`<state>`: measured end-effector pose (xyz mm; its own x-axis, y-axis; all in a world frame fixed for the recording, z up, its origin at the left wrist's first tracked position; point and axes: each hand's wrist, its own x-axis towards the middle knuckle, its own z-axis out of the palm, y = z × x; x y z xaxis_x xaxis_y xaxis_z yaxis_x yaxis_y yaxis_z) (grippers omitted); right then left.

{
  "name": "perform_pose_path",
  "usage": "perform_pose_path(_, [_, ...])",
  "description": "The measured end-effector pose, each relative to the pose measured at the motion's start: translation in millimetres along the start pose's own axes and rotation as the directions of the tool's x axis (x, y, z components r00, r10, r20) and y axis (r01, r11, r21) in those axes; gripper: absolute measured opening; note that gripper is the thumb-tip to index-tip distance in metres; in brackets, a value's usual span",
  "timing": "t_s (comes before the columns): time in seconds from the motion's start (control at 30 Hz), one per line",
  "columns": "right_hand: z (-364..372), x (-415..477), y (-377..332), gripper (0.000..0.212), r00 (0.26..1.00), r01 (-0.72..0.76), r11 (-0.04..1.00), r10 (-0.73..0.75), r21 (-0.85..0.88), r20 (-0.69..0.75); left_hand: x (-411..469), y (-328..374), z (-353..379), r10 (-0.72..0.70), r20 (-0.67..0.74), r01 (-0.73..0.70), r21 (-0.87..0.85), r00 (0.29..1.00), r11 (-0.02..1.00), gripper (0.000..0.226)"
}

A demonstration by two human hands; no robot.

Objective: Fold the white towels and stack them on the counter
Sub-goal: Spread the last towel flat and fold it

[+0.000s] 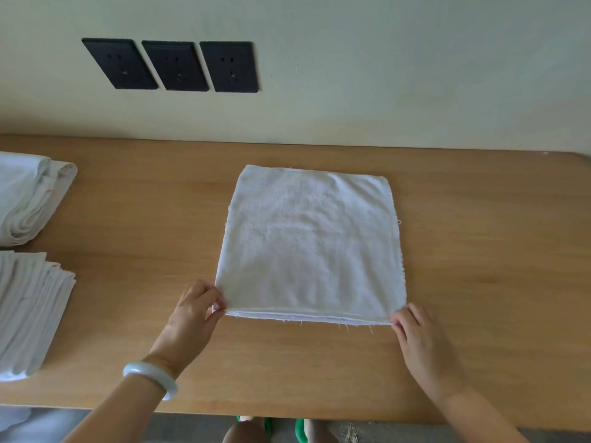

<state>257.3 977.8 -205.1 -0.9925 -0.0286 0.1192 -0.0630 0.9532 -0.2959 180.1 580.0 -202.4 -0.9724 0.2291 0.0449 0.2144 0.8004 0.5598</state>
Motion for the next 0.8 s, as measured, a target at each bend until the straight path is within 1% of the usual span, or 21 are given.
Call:
perform_pose_path(0.1, [-1.6,-0.2,1.3,0.017,0.998,0.051,0.999,-0.051,-0.019,-0.027,-1.5,-0.2,-4.1,0.124,0.023,-0.125,0.087,0.992,0.988,0.034])
perform_pose_path(0.17, [-3.0,-1.4,2.7,0.02,0.996,0.089,0.994,-0.089,-0.057,-0.002,-4.7,1.6,-5.1,0.164,0.045,-0.168,0.115,0.985,0.979,0.037])
perform_pose_path(0.27, [-4.6,0.1,3.0,0.036,0.997,0.056,0.997,-0.054,-0.052,0.048,-9.3,6.1,-4.9,0.129,0.056,-0.136,0.149,0.99,0.979,0.041])
perform_pose_path(0.33, [-10.5,5.8,-3.0,0.04,0.996,0.051,0.998,-0.047,-0.049,0.07,-10.8,16.4,-4.8,0.079,0.058,-0.089,0.2,0.995,0.976,0.047])
perform_pose_path(0.4, [-18.8,18.6,-14.6,0.041,0.996,0.049,0.999,-0.05,0.005,0.08,-8.8,34.8,-1.9,0.101,0.067,-0.112,0.198,0.993,0.974,0.053])
perform_pose_path(0.43, [-21.3,28.4,-21.8,0.04,0.997,0.039,0.998,-0.043,0.052,0.071,-6.3,45.6,2.7,0.147,0.097,-0.163,0.186,0.984,0.969,0.051])
perform_pose_path(0.5, [-23.1,57.5,-37.4,0.035,0.999,0.007,0.988,-0.013,0.153,0.038,0.5,66.2,18.9,0.252,0.212,-0.29,0.17,0.944,0.942,0.042])
perform_pose_path(0.57, [-20.7,102.7,-49.0,0.031,0.999,-0.051,0.963,0.045,0.263,0.03,11.8,80.3,39.4,0.341,0.301,-0.398,0.153,0.891,0.905,0.04])
perform_pose_path(0.63, [-16.1,157.4,-54.3,0.028,0.989,-0.128,0.916,0.088,0.379,0.12,24.7,87.4,57.0,0.416,0.34,-0.485,0.147,0.843,0.862,0.039])
perform_pose_path(0.7, [-9.6,211.7,-55.1,0.027,0.979,-0.153,0.905,0.084,0.397,0.187,34.9,91.8,63.7,0.456,0.355,-0.535,0.162,0.816,0.829,0.034])
perform_pose_path(0.8, [-0.3,280.6,-57.4,0.028,0.976,-0.133,0.94,0.068,0.315,0.208,41.7,91.2,62.3,0.481,0.379,-0.568,0.159,0.791,0.808,0.029])
